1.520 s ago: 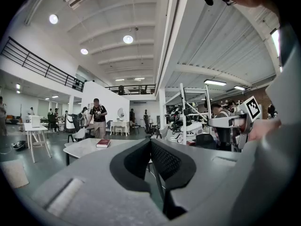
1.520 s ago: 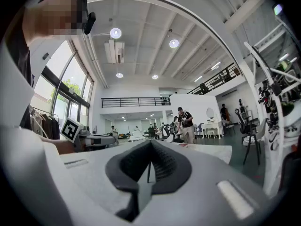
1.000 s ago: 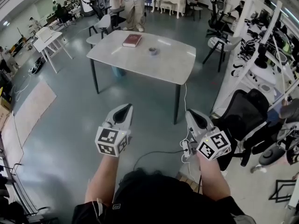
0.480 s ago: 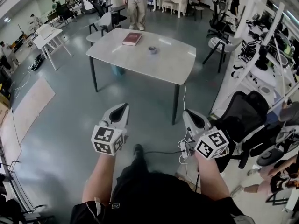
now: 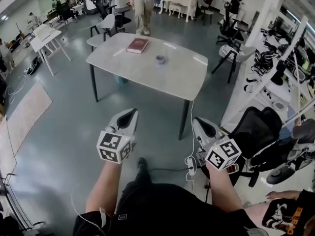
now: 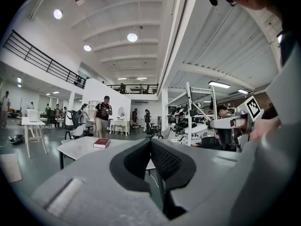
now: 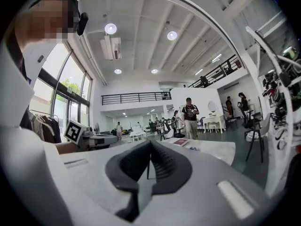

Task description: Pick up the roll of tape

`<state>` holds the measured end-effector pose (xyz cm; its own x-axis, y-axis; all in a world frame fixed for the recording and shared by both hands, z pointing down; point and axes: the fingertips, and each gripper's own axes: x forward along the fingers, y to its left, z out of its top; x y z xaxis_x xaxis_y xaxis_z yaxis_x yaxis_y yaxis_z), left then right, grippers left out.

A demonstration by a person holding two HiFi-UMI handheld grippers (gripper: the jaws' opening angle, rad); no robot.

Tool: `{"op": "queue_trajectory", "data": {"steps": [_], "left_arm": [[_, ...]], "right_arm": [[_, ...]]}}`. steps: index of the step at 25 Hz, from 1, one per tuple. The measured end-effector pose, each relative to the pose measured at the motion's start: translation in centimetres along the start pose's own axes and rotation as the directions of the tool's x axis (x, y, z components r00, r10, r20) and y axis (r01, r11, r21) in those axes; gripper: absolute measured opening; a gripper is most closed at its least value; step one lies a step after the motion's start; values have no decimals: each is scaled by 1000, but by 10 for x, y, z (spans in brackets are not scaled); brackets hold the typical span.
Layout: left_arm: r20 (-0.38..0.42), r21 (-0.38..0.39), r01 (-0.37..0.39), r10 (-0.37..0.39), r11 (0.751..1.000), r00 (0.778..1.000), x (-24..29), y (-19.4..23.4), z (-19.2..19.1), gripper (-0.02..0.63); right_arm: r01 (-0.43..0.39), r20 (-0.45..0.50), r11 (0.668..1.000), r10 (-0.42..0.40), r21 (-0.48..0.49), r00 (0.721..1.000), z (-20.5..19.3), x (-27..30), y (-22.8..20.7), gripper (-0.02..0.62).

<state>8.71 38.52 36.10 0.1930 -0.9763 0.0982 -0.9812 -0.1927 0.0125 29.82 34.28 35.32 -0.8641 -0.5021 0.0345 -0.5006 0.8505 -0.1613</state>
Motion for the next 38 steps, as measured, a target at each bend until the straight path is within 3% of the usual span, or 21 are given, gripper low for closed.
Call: {"op": "queue_trajectory", "data": {"steps": [11,19,34,38], "left_arm": [[-23,-7,26,-26,1000,999,90,145,-1,8],[9,-12,35,-35,999,999,117,247,12,8],[-31,-66,10,-12,998,999,173,332,-2,8],[-54,-68,5,-9,998,999,203,350,-6,8]], "right_arm": [[5,-48,1000,-4,24,999,9,176,-24,3],[20,-44,1000,-19,12,999,19,274,-23,3],[21,-86,998,-16,65,996,0,362,-70,3],[20,-113,1000,-19,6,993,-2,393,-91,2]]}}
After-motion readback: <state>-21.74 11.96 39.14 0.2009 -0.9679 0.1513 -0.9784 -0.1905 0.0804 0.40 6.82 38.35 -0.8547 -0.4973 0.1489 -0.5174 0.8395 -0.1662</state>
